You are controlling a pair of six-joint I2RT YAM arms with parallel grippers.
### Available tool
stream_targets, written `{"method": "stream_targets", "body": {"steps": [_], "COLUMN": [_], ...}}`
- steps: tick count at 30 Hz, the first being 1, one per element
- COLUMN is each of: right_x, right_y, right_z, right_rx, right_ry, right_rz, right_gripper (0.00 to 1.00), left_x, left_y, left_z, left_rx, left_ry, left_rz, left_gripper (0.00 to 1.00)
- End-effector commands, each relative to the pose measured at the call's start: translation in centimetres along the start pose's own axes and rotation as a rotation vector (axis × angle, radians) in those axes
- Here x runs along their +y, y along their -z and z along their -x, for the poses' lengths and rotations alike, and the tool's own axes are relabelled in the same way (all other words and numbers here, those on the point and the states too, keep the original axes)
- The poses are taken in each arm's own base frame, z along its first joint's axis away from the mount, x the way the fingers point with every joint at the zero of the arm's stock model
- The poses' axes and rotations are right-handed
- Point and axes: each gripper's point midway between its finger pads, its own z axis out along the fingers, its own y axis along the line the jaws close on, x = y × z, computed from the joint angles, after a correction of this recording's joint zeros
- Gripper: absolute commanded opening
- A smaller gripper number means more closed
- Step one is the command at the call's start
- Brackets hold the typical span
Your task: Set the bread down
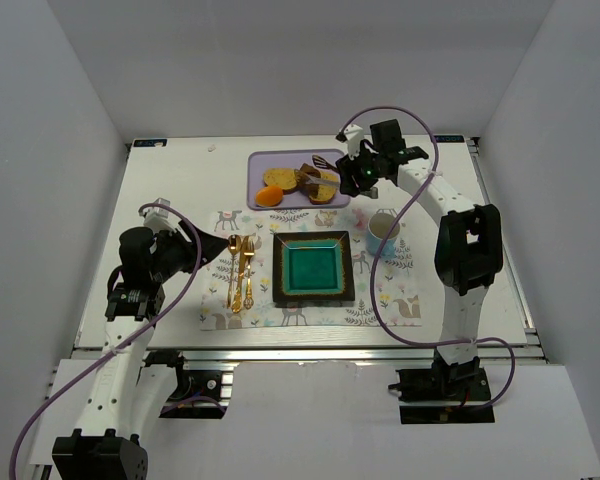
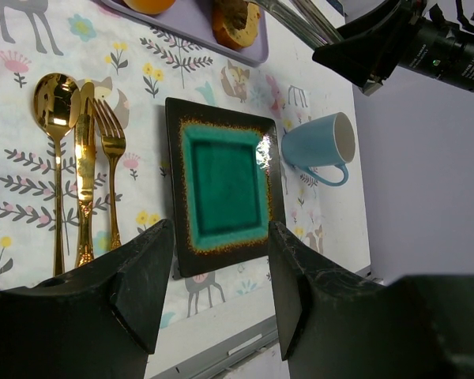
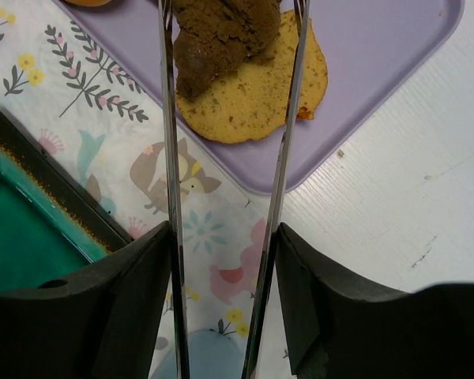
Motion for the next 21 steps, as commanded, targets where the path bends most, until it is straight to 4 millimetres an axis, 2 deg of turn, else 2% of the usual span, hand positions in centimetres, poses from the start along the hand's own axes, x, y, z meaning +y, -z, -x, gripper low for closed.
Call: {"method": "stream_targets", "body": {"steps": [1,7,11,16,21], "right_x": [-0.8,-0.7,-0.4,0.2,0.7], "right_y": [0.6,0.2,0.3,0.6,1.4], "right_z": [2.5,1.8,1.7,1.8,2.6], "right_rx": [-0.057,-0.029,-0.027,-0.031,-0.056], "right_ry": [0.054,0.058,0.058,0.057,0.059], "right_rz": [-0.040,-0.036,-0.021,0.001,0.016], "right_gripper": [0.58,0.56,0.44,0.34,0.28], "left_x": [-1.0,-1.1,-1.1,-1.1,-1.2], "left_y": [0.4,0.4,0.4,0.4,0.4], "left_z": [1.3,1.3,1.4,1.4,1.5], "left_rx": [-0.037,-0.039,-0.041,-0.041,-0.043], "left_ry": [-0.024,-0.024,-0.025,-0.024,-0.026], "left_rz": [-0.015,-0.017,-0.017,-0.019,-0.023], "left_gripper": [0.61,0.61,0.60,0.60,0.60]}}
